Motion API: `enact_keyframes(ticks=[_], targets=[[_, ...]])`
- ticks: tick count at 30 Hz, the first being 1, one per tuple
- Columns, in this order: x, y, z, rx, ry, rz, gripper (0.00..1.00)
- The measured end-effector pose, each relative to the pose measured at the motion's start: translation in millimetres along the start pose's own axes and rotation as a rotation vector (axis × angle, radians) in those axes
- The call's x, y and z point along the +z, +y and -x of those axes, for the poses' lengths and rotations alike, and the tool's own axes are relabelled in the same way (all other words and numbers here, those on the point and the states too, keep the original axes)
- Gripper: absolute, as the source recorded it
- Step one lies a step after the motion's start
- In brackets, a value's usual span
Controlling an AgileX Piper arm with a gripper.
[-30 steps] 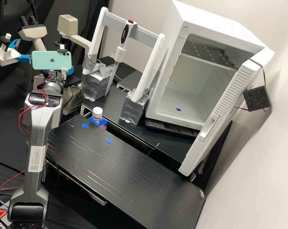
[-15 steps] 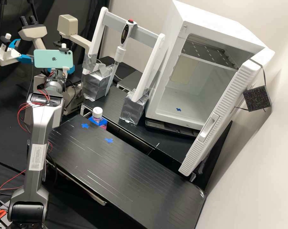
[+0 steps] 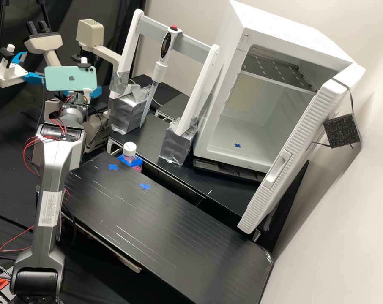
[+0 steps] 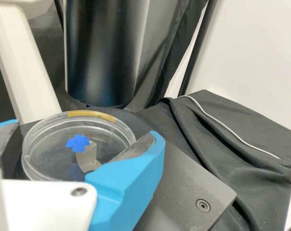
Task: Move the petri dish to the microscope
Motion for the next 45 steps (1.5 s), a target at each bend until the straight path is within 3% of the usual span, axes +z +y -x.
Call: enact_keyframes(ticks=[4, 8, 16, 19, 26, 31, 34, 39, 42, 45], targets=[[4.2, -2.1, 4.5, -0.025, 0.000, -0.029, 1.00], [1.7, -2.6, 16.5, -0.048, 0.011, -0.023, 1.00], [-6.5, -0.7, 60.4, -0.084, 0.054, 0.029, 1.00], [-6.7, 4.5, 77.4, -0.071, 0.079, 0.040, 1.00], [-1.6, 16.1, 140.5, 0.000, 0.167, 0.016, 1.00], [5.1, 20.9, 205.5, 0.109, 0.258, -0.008, 1.00], [13.1, 17.6, 242.0, 0.184, 0.284, 0.001, 1.00], [26.1, 16.4, 300.9, 0.393, 0.312, 0.015, 1.00], [40.4, 11.8, 325.2, 0.516, 0.259, 0.000, 1.00], [56.8, 7.7, 340.5, 0.646, 0.171, -0.051, 1.00]])
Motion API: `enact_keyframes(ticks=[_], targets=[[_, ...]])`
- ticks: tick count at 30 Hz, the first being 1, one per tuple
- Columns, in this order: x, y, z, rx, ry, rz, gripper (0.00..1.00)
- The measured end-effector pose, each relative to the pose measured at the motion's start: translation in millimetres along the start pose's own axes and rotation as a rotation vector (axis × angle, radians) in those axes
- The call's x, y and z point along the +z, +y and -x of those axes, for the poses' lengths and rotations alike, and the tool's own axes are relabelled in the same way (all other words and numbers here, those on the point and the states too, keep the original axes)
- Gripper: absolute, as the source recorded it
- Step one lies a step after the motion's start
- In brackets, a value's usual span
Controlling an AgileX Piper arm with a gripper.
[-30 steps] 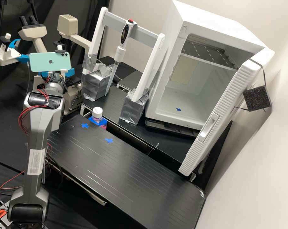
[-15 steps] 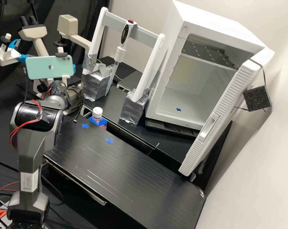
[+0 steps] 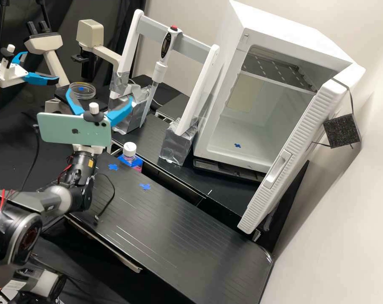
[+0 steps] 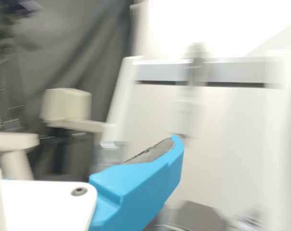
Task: Move the petri dish to the microscope
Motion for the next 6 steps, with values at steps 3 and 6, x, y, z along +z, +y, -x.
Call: enact_keyframes(ticks=[3, 6], targets=[[16.7, 5.1, 14.2, 0.083, -0.118, -0.020, 1.00], [33.6, 9.7, 25.1, 0.125, -0.219, -0.033, 1.00]])
